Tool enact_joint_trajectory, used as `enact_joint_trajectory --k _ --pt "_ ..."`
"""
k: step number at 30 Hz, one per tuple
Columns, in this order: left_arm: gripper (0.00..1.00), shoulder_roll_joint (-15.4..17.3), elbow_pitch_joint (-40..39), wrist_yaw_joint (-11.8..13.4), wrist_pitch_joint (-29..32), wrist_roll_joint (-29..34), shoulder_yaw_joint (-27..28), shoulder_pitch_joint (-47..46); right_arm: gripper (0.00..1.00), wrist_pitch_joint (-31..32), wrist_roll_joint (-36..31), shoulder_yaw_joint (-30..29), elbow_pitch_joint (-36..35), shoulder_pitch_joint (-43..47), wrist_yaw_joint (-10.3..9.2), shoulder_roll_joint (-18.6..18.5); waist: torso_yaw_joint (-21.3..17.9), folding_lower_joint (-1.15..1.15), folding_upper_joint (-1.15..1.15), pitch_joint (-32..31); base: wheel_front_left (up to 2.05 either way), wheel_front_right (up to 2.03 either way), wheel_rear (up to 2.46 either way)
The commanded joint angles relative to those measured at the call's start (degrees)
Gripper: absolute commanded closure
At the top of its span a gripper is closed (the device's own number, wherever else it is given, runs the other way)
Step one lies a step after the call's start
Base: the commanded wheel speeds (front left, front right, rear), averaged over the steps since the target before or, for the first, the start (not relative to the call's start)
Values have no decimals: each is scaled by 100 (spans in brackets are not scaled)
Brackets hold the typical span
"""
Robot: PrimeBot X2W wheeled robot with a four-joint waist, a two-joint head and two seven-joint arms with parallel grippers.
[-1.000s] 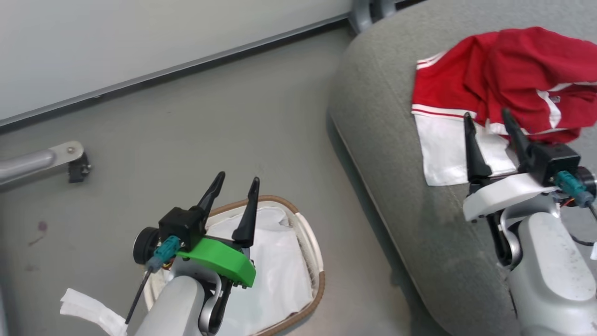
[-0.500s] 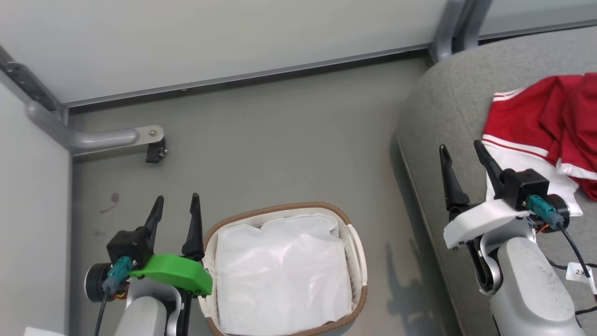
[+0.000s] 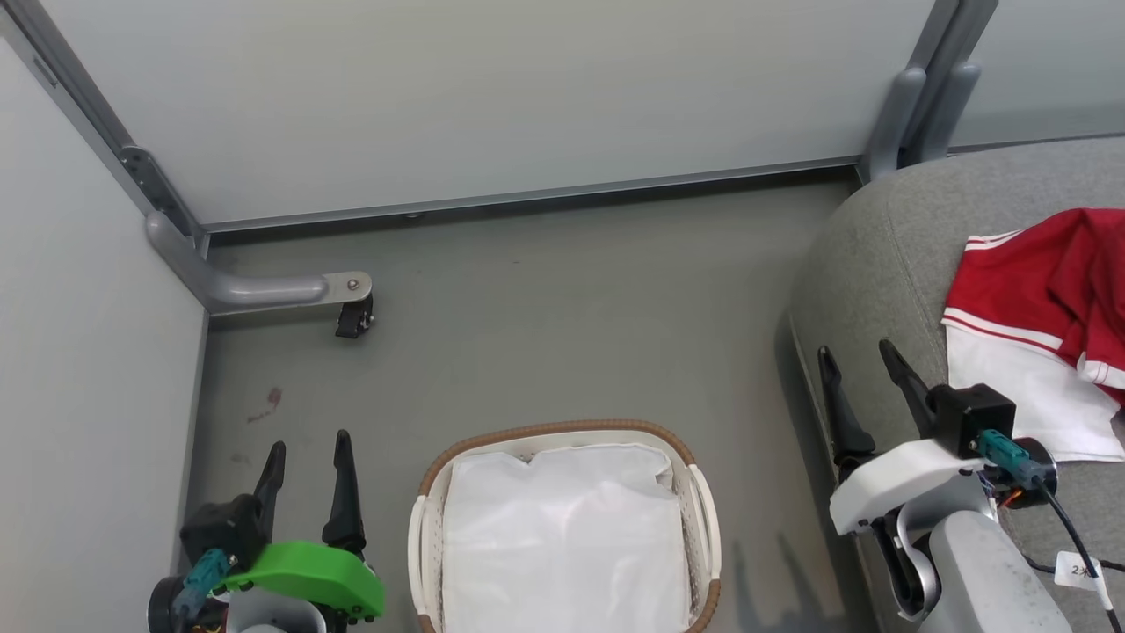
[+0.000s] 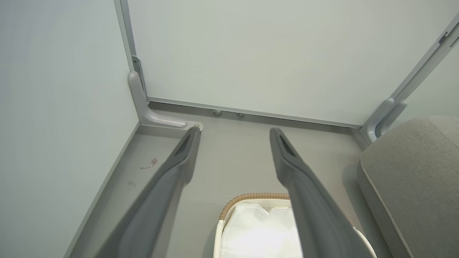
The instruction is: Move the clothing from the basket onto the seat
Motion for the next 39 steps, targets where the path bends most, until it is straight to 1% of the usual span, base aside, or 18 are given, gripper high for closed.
enact_joint_trajectory --k 1,11,15,16,20,29,39 --pt "0 5 16 -30 -4 -35 36 107 0 -2 59 21 24 124 -8 -20 61 0 0 -125 0 0 0" --pt "0 6 132 -33 -4 3 74 435 0 -1 45 195 116 506 -8 -21 75 0 0 -454 0 0 0" --pt "0 6 177 -45 -4 -197 115 518 0 -1 54 225 126 586 -8 -20 76 0 0 -506 0 0 0" --pt "100 -3 187 -38 0 -216 100 438 100 0 41 219 126 501 0 9 76 0 0 -504 0 0 0" --pt "100 -18 346 -41 29 -283 115 478 100 32 109 196 280 593 0 46 76 0 0 -507 0 0 0" --pt "100 -16 181 -73 302 -1158 252 410 100 315 1116 60 111 623 -1 38 61 0 0 -513 0 0 0" --pt "100 -13 -5 -104 543 -1999 363 363 100 546 2083 -33 -90 689 -1 31 46 0 0 -519 0 0 0"
